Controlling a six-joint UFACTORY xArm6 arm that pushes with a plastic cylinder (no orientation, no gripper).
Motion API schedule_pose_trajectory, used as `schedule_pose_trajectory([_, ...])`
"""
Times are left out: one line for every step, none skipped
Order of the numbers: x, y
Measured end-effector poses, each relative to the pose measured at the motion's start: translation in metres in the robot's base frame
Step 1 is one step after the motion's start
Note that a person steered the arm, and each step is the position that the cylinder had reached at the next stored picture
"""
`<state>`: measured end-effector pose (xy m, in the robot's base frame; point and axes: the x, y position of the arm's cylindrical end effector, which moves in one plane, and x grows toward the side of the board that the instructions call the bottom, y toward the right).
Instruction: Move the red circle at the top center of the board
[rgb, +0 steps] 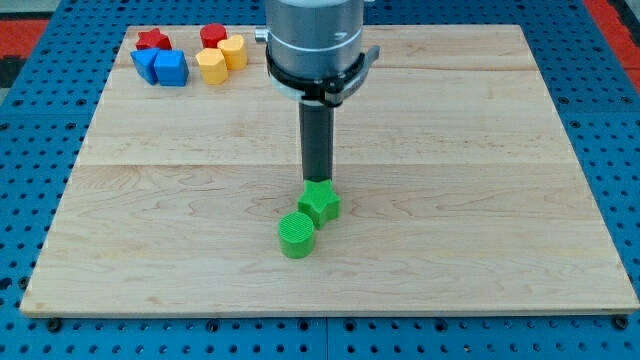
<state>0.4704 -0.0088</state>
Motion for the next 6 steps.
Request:
schedule_pose_trajectory([-0.097, -0.006])
schedule_pose_trajectory([-0.238, 0.022])
schedule_pose_trajectory([-0.278, 0.003])
schedule_pose_trajectory([-0.278, -0.066])
schedule_pose_trajectory([-0.278, -0.113])
schedule_pose_trajectory([-0.278, -0.203])
